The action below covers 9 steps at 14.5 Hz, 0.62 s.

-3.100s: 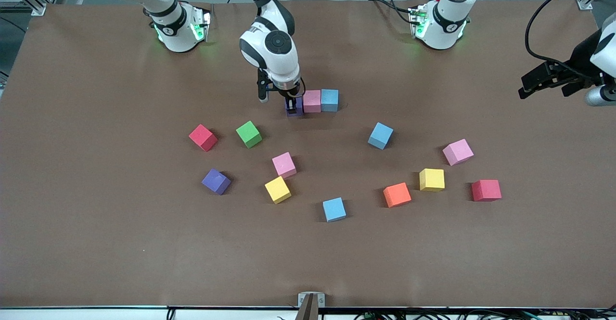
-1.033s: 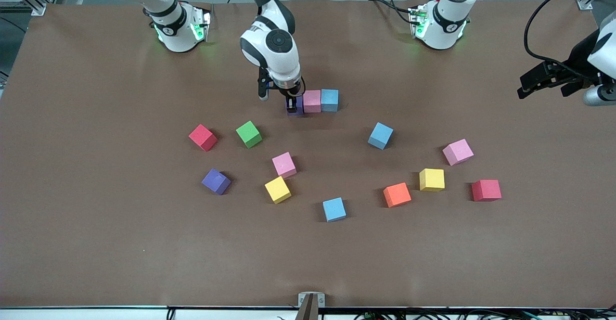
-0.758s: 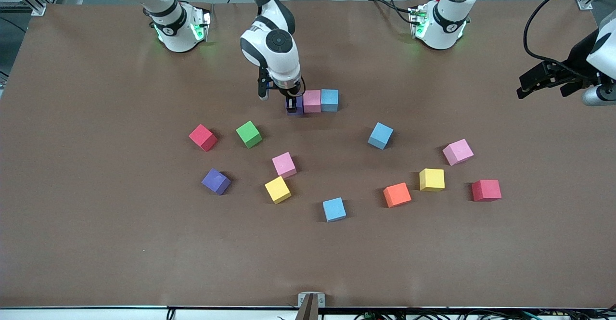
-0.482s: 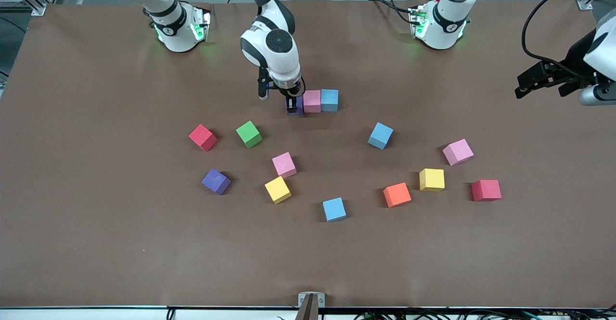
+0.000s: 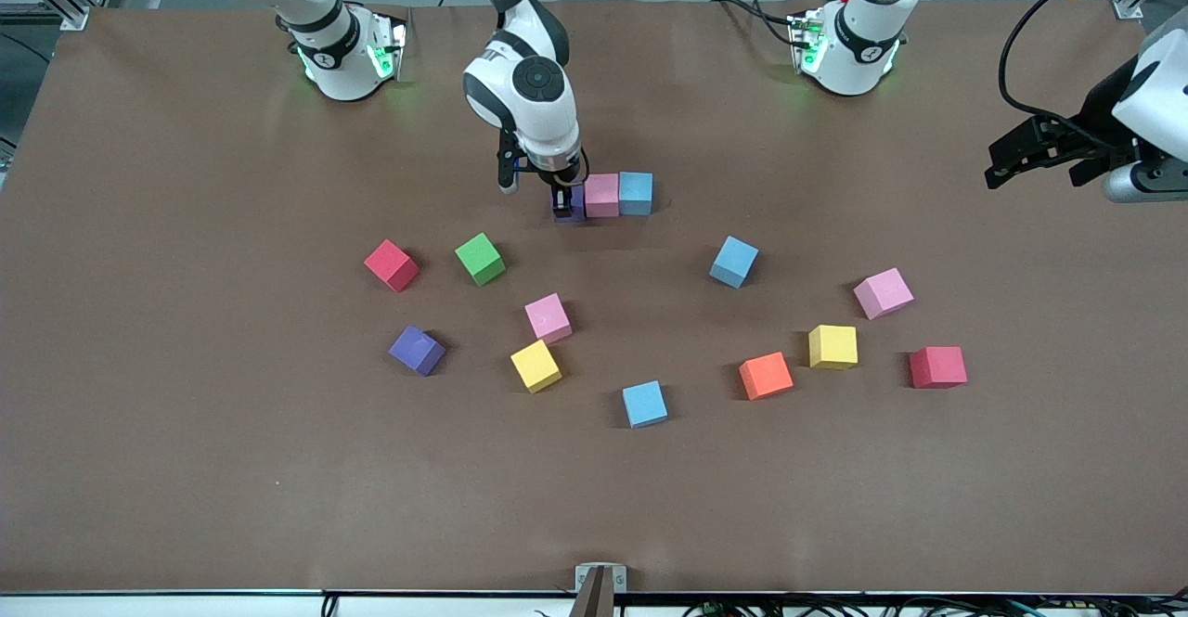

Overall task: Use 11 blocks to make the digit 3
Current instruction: 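Hold the purple cube in place, then open the right gripper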

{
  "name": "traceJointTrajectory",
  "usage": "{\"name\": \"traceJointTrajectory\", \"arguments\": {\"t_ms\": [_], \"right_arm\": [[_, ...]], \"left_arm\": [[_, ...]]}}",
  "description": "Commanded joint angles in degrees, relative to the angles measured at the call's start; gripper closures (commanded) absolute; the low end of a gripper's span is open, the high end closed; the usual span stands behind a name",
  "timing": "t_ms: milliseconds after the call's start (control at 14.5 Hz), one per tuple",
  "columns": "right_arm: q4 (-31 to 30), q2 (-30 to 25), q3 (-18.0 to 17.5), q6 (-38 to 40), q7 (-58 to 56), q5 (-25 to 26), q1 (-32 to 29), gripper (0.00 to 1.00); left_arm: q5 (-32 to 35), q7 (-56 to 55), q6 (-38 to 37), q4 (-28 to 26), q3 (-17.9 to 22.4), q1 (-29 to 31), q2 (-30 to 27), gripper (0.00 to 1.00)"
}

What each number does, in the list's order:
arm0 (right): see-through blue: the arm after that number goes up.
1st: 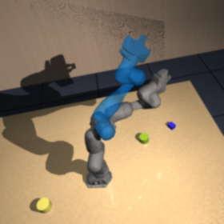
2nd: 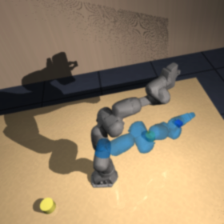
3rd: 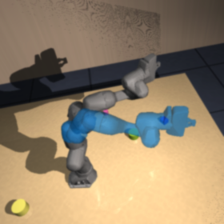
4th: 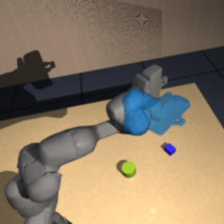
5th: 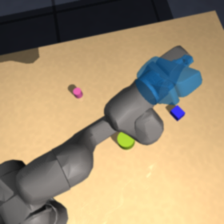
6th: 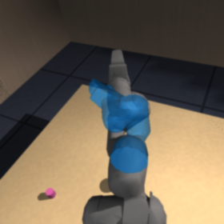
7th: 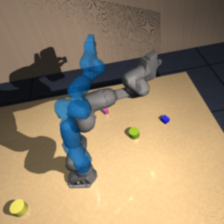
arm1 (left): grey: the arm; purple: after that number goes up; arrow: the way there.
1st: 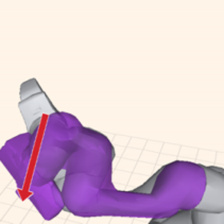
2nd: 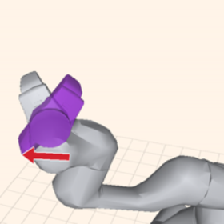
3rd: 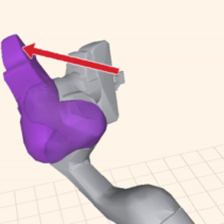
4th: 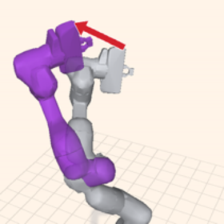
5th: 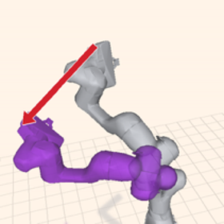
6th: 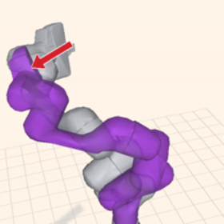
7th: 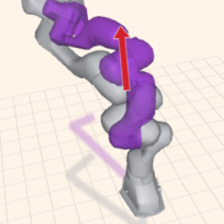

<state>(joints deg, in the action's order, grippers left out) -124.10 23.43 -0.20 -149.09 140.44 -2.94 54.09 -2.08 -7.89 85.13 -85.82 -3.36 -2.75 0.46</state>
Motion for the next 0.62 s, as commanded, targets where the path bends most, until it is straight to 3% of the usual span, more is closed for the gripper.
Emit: {"name": "traceJointTrajectory", "arguments": {"t_ms": [0, 69, 138, 551], "right_arm": [[-0.8, 1.0, -0.1, -1.4, 1.8, -0.6, 1.4, 0.38], [-0.6, 1.3, 0.0, -1.1, 2.0, -0.7, 1.2, 0.09], [-0.4, 1.4, 0.0, -0.9, 1.9, -0.6, 1.3, 0.0], [-0.3, 1.3, 0.0, -0.6, 1.7, -0.6, 1.5, 0.0]], "left_arm": [[0.5, 0.6, 0.7, -0.5, -0.2, 0.2, -0.5, 0.0], [0.5, 0.6, 0.7, -0.5, -0.2, 0.2, -0.4, 0.0], [0.6, 0.6, 0.9, -0.5, -0.2, 0.1, -0.4, 0.0], [0.8, 0.6, 1.1, -0.5, -0.3, -0.1, -0.4, 0.0]]}}
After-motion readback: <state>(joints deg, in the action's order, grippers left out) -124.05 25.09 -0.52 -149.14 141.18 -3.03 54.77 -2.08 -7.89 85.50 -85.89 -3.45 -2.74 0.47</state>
